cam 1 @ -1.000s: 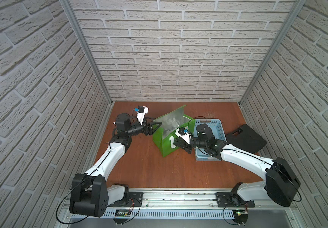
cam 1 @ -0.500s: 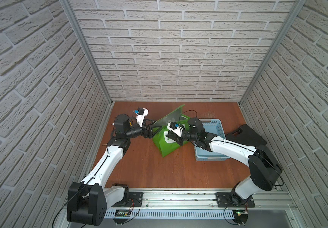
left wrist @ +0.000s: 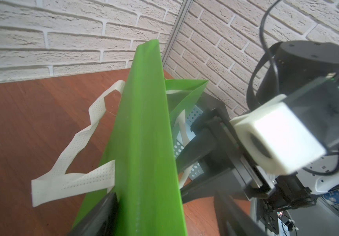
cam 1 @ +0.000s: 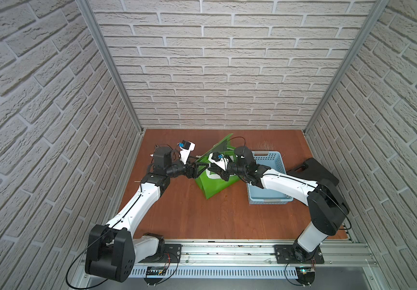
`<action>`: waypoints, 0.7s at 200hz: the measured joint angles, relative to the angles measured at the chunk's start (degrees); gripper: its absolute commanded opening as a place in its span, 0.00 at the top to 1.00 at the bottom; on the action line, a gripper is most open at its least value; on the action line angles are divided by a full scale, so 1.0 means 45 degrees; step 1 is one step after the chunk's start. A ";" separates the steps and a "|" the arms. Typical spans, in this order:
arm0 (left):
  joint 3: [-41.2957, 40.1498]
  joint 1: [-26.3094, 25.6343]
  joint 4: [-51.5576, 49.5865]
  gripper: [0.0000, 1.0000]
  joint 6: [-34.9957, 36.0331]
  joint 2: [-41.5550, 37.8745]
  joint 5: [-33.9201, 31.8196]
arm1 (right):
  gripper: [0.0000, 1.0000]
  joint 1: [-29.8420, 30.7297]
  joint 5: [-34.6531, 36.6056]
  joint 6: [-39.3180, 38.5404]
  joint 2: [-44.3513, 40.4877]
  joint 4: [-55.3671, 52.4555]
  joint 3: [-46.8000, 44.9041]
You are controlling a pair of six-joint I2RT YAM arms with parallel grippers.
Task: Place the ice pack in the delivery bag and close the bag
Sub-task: Close the delivery bag at the center of the board.
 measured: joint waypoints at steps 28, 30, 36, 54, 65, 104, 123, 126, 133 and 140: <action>0.0262 -0.0083 -0.0525 0.56 0.0398 0.0063 -0.0529 | 0.76 0.0000 0.0029 -0.0092 0.0024 -0.0165 0.0223; 0.0287 -0.0083 -0.0568 0.57 0.0389 0.0068 -0.0568 | 0.76 0.0000 0.0034 -0.0092 0.0024 -0.0175 0.0248; 0.0359 -0.0087 -0.0680 0.62 0.0471 0.0078 -0.0656 | 0.75 0.0000 0.0049 -0.0087 0.0024 -0.0194 0.0296; 0.0500 -0.0087 -0.0908 0.75 0.0758 0.0078 -0.0967 | 0.72 -0.0005 0.0121 -0.0068 0.0024 -0.0267 0.0413; 0.0549 -0.0087 -0.1049 0.83 0.0913 0.0078 -0.1107 | 0.69 -0.0073 0.0180 -0.0058 0.0024 -0.0355 0.0457; 0.0597 -0.0087 -0.1433 1.00 0.1345 0.0078 -0.1525 | 0.56 -0.0534 0.0073 -0.0102 -0.0097 -0.1277 0.0646; 0.0782 -0.0083 -0.1719 1.00 0.1579 0.0083 -0.1554 | 0.53 -0.1122 -0.0228 -0.0199 -0.0510 -0.2205 0.0646; 0.0826 -0.0083 -0.1773 1.00 0.1588 0.0087 -0.1549 | 0.53 -0.1239 -0.0311 -0.0228 -0.0593 -0.2346 0.0641; 0.0937 -0.0083 -0.1914 1.00 0.1671 0.0102 -0.1515 | 0.51 -0.1559 -0.0505 -0.0296 -0.0840 -0.2710 0.0646; 0.1073 -0.0083 -0.2074 1.00 0.1778 0.0155 -0.1452 | 0.50 -0.1904 -0.0743 -0.0423 -0.1127 -0.3094 0.0641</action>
